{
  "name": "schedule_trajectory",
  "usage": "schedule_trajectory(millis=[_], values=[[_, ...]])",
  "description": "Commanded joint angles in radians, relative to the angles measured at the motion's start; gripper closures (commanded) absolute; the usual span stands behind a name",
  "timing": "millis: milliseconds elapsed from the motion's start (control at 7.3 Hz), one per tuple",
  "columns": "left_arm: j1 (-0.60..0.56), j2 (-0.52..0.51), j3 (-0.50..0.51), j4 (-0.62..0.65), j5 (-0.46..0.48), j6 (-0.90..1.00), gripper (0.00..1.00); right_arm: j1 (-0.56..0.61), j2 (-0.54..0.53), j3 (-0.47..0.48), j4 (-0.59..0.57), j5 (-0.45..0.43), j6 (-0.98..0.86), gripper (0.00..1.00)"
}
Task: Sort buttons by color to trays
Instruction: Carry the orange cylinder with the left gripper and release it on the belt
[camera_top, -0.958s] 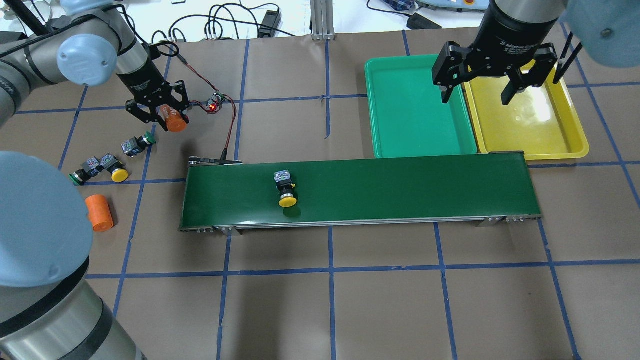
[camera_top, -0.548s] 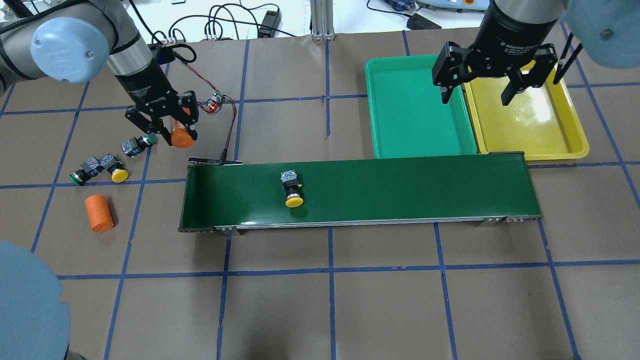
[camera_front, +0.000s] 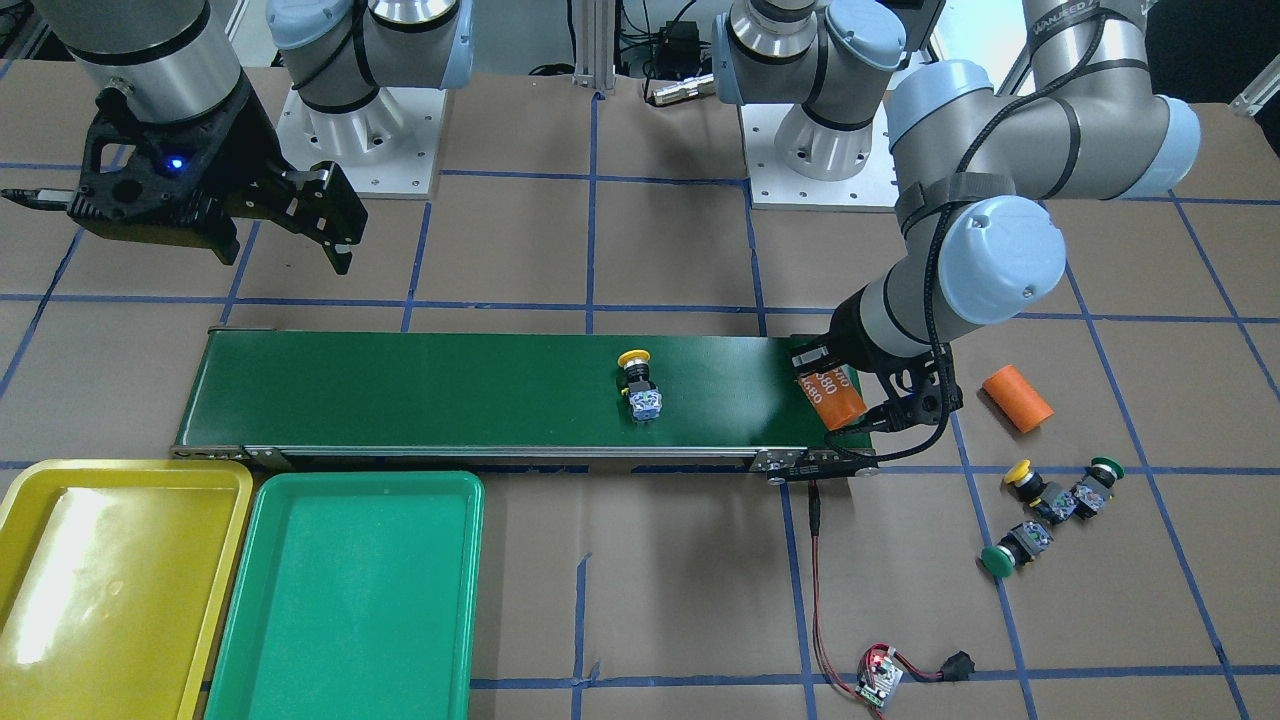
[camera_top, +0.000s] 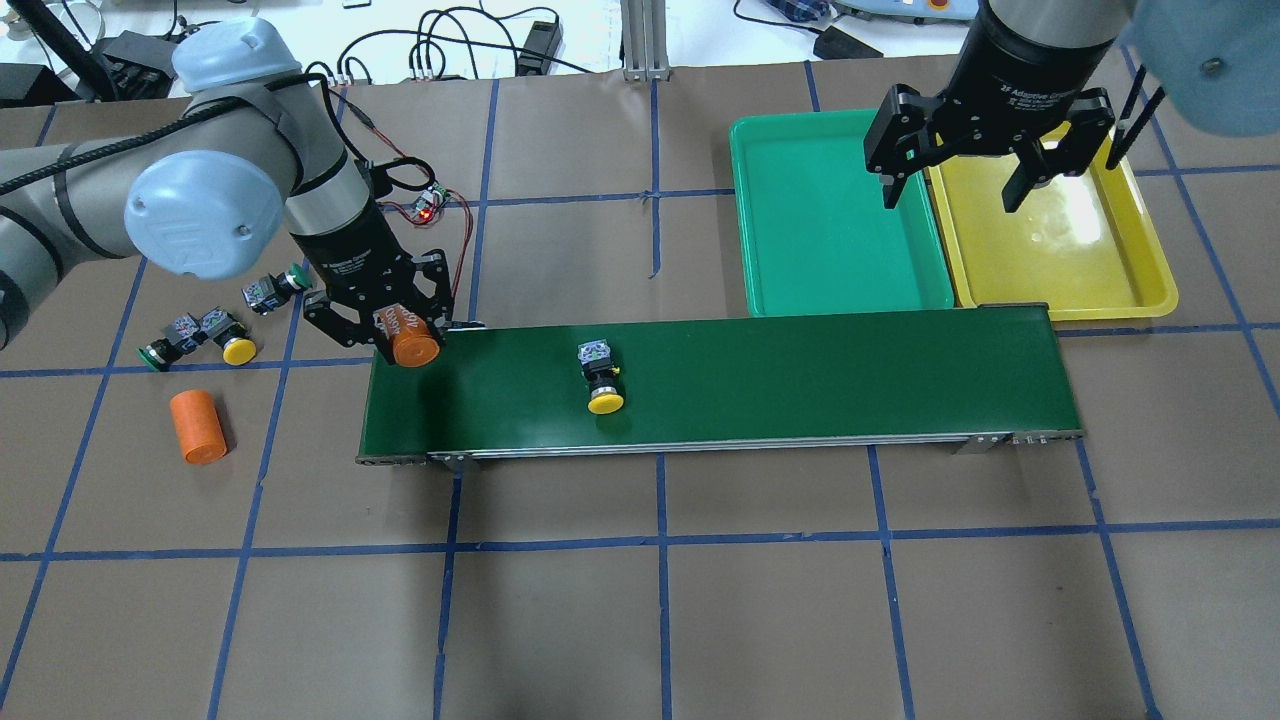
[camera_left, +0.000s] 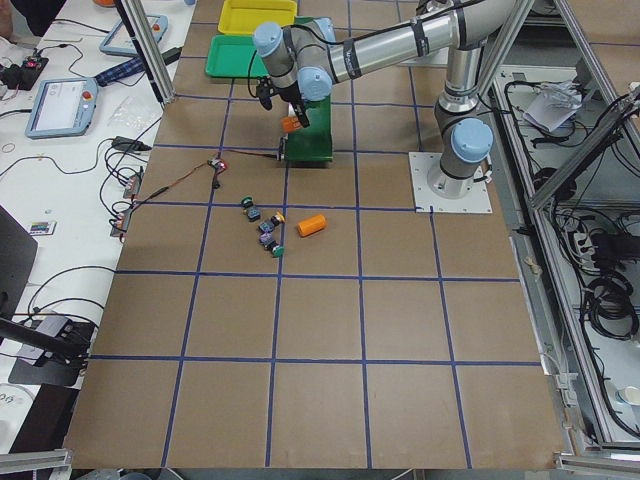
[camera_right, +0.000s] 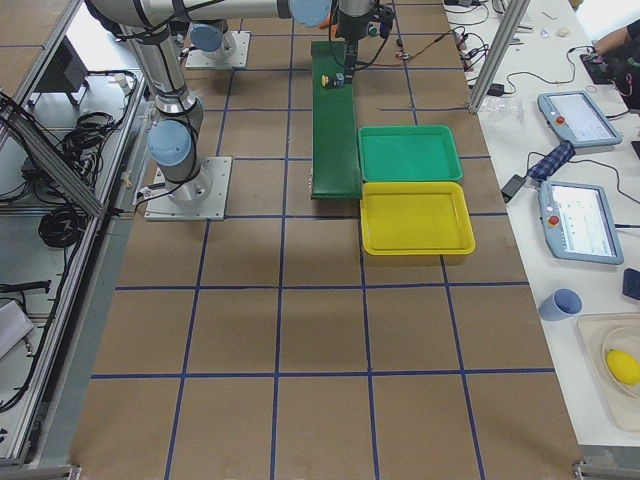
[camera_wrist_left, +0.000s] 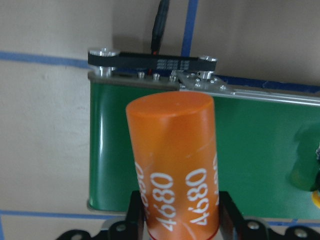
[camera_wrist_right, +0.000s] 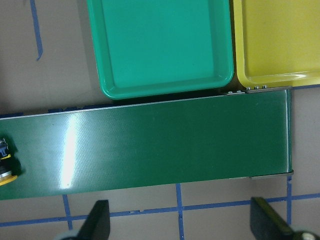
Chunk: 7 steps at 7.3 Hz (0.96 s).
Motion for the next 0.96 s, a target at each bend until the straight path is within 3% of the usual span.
schedule_trajectory(millis=[0, 137, 274, 548, 685, 821], values=[[-0.054, 0.012, -0.036, 0.010, -0.003, -0.412, 1.00, 0.000, 0.000, 0.000, 0.002, 0.000, 0.000, 0.00], [-0.056, 0.017, -0.063, 0.010, -0.007, -0.551, 1.00, 0.000, 0.000, 0.000, 0.002, 0.000, 0.000, 0.00], [-0.056, 0.011, -0.101, 0.049, -0.004, -0.572, 0.97, 0.000, 0.000, 0.000, 0.002, 0.000, 0.000, 0.00], [-0.053, -0.025, -0.105, 0.115, 0.000, -0.671, 0.86, 0.000, -0.002, 0.000, 0.002, 0.000, 0.000, 0.00], [-0.053, -0.037, -0.102, 0.115, 0.007, -0.672, 0.57, 0.000, -0.002, 0.000, 0.004, -0.001, 0.001, 0.00], [-0.053, -0.039, -0.100, 0.138, 0.061, -0.658, 0.09, 0.000, -0.003, 0.000, 0.002, 0.000, 0.000, 0.00]])
